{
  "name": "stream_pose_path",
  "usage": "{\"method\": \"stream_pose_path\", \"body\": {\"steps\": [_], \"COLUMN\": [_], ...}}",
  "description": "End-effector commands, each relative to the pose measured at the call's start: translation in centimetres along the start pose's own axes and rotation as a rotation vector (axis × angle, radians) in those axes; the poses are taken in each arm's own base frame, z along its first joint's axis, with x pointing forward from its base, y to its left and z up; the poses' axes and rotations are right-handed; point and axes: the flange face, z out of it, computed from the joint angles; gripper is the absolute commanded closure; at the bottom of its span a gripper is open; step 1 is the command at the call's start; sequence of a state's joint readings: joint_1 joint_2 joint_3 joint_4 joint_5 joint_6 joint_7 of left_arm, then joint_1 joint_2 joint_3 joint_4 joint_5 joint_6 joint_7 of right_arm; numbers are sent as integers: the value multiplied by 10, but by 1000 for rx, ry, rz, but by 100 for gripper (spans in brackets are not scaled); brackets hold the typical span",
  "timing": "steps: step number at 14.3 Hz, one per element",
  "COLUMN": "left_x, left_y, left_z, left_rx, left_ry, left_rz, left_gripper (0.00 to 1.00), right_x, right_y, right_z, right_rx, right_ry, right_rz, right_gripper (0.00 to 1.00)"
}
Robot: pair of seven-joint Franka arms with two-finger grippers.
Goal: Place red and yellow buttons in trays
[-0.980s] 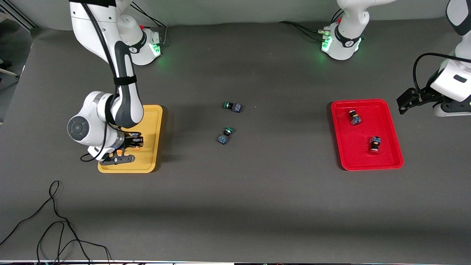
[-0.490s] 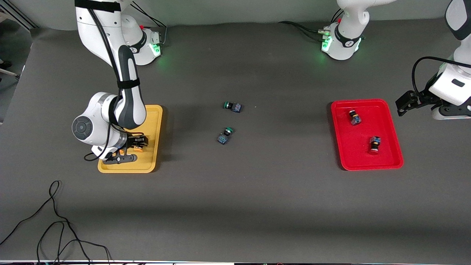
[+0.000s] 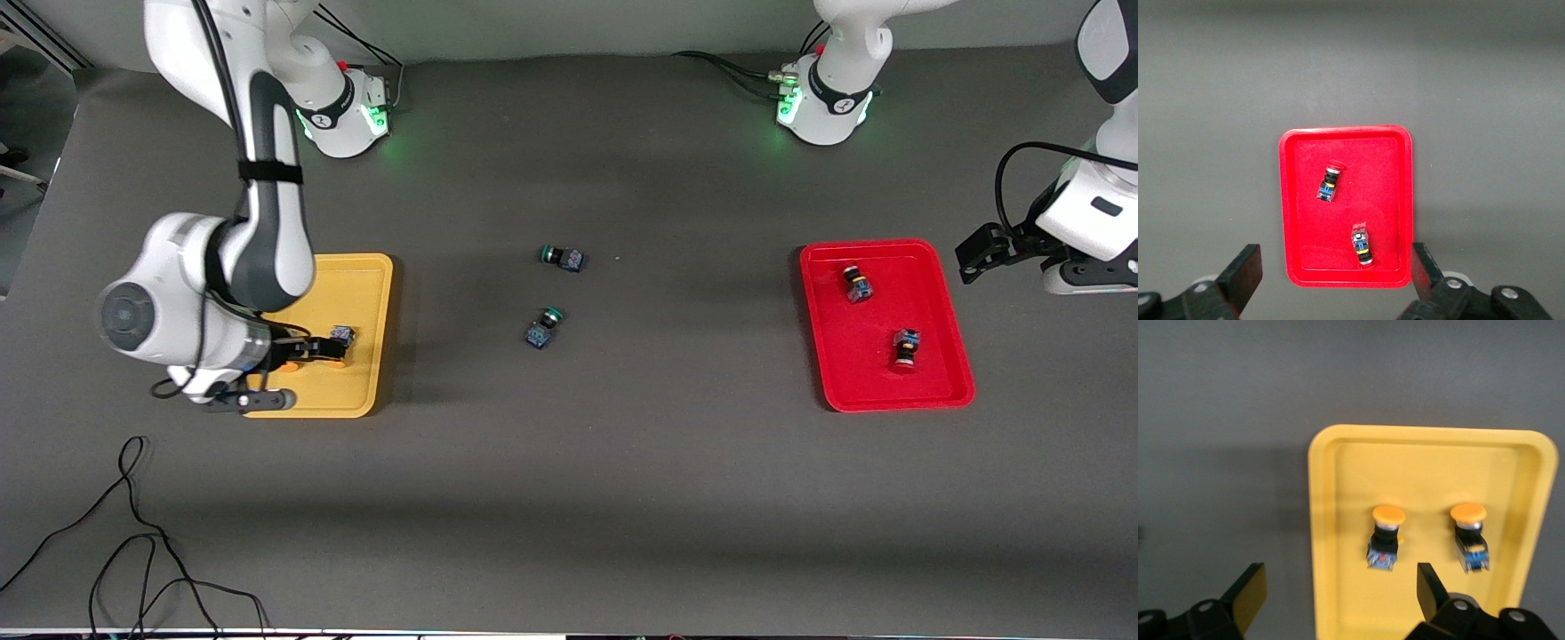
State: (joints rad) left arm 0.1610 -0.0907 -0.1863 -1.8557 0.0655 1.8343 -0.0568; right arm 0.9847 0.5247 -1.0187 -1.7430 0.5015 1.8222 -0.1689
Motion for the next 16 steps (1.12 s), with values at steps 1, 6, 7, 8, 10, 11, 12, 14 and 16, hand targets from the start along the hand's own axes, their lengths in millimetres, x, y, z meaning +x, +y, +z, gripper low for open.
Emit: {"method": "stream_pose_path", "body": {"steps": [1, 6, 7, 8, 10, 11, 12, 14, 16], "left_x": [7, 18, 18, 18, 18, 17, 17, 16, 16], "left_y": [-2, -3, -1, 1, 0, -1, -1, -1, -2], "left_z": [-2, -7, -7, -7, -8, -8, -10, -10, -11], "left_rx": [-4, -10, -10, -10, -10, -9, -9, -8, -9], "left_ry": [-15, -1, 0, -1, 1, 0, 3, -6, -6], "left_rz": [2, 2, 6, 10, 8, 6, 6, 6, 4], "left_gripper": [0, 0, 0, 0, 0, 0, 1, 0, 0], "right_x": [-3, -27, -32, -37, -50, -54, -57, -64, -71], "right_y": [-10, -13, -3, 3, 27, 36, 51, 73, 90], "right_z": [-59, -137, -145, -155, -172, -181, -187, -198, -199], "right_rx": [-12, -48, -42, -43, -37, -14, 5, 30, 30], "right_ry": [14, 89, 88, 94, 113, 124, 135, 155, 156], "right_rz": [39, 47, 54, 60, 87, 89, 104, 125, 137], "right_gripper": [0, 0, 0, 0, 0, 0, 0, 0, 0]}}
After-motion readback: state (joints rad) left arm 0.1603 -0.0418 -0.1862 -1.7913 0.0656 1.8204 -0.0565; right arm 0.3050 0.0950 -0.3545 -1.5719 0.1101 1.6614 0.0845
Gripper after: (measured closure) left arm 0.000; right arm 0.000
